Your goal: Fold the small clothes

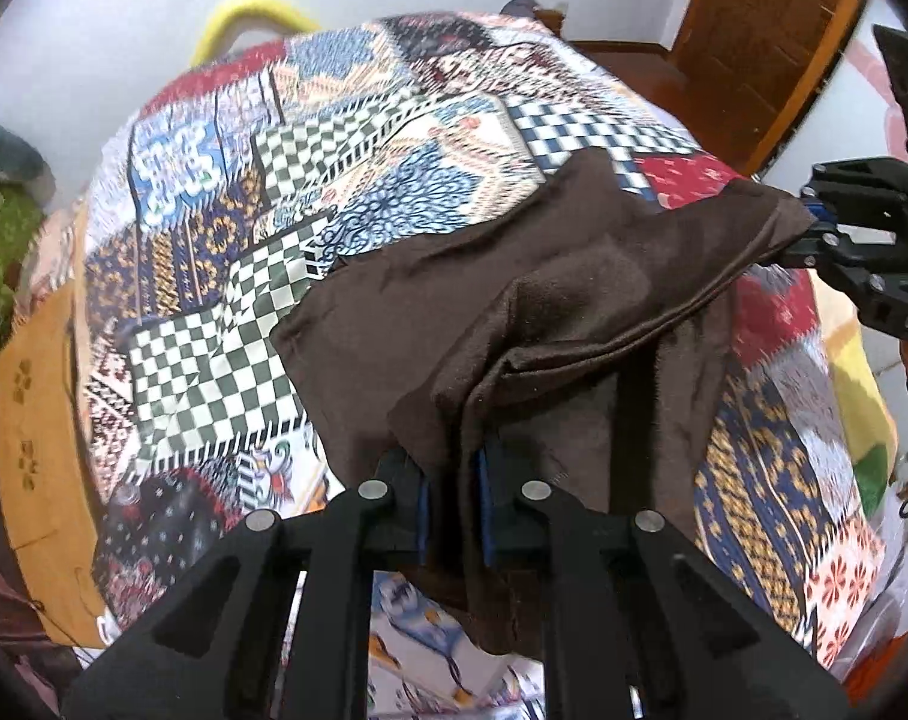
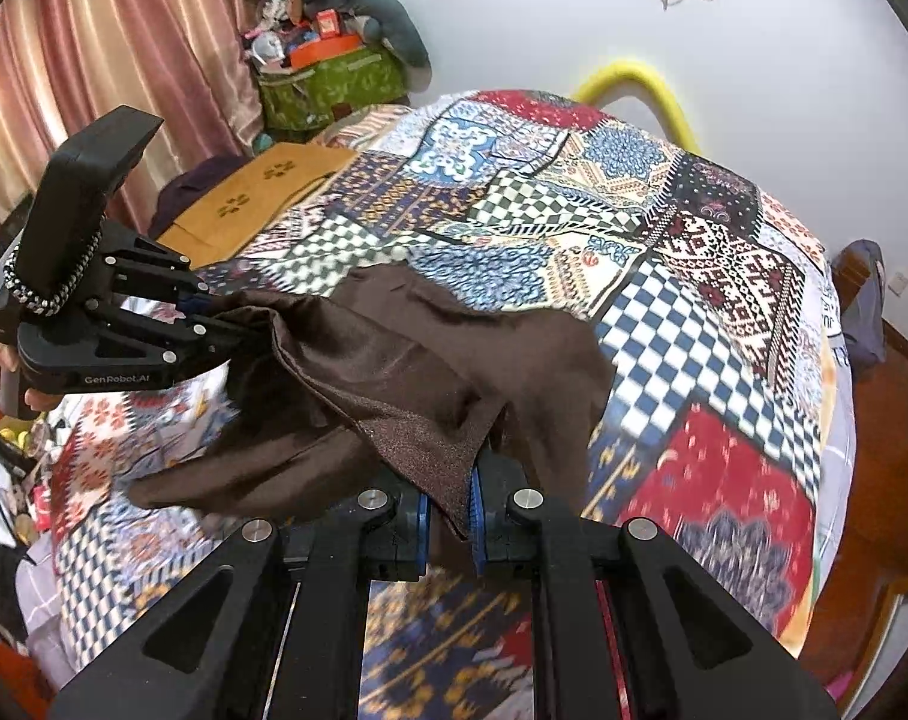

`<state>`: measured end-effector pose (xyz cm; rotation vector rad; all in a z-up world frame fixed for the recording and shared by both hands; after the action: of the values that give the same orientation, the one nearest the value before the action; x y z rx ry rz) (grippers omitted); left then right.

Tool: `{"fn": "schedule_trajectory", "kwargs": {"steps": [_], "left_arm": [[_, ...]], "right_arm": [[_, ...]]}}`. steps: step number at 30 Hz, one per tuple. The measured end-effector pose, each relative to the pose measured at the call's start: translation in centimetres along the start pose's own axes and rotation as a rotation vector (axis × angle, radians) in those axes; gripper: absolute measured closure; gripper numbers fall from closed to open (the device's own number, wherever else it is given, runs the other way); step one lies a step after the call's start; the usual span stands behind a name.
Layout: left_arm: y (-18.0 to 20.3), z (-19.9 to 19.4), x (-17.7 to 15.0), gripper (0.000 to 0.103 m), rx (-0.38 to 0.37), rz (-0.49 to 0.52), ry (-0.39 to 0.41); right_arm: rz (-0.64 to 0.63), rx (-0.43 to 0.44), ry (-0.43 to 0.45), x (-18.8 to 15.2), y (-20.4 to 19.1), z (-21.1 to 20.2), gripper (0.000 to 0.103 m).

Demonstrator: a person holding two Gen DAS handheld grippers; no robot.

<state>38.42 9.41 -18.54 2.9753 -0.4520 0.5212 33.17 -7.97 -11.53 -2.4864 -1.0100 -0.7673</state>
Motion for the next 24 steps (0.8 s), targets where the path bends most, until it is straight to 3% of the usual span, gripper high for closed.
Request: {"fn": "schedule_trajectory", "kwargs": {"steps": [2,4,7,9,13,18,24], "left_arm": [[-1.3,1.2,0.8,0.085,-0.003,-0.025,-0.012],[-2.7,2.0,1.5,0.068,0.010,-0.045,-0.005],[-4.6,1.9,2.2,0.055,0.085,-0.061,0.041],[-5.6,1.2,2.4,0.052,0.113,-0.075,0.080],[-7.0,-0.2,2.0,0.046,0.102,-0.131,0.119],[-6.5,-0.4,-0.2,0.043,0.056,-0.161,0.107],[-4.8,1.5,-4.6,0.042,-0.023,-0.215,0.035]], "right_arm": [[0.009,0.011,-0.029,1.1,0.8,1.6,0.094],[0.018,0.008,-0.056,1.8,1.4,3.0,0.093],[0.032,-0.001,-0.075,2.9,2.4,4.5,0.089],[0.053,-0.005,-0.052,3.5,3.2,4.7,0.085],[0.077,-0.058,0.027,3.9,3.9,4.0,0.061],[0.110,-0.056,0.055,2.7,4.3,2.4,0.059],[0.142,-0.050,0.026,-1.7,3.7,2.0,0.059]]}}
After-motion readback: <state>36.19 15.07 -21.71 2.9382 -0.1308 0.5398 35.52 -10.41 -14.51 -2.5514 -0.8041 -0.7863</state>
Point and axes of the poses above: each gripper's, at about its wrist camera, not at the fingertips, and z roughly the way its jaws point, y to its right, x to its top, the point moved 2 cm from there along z, roughly the way its jaws point
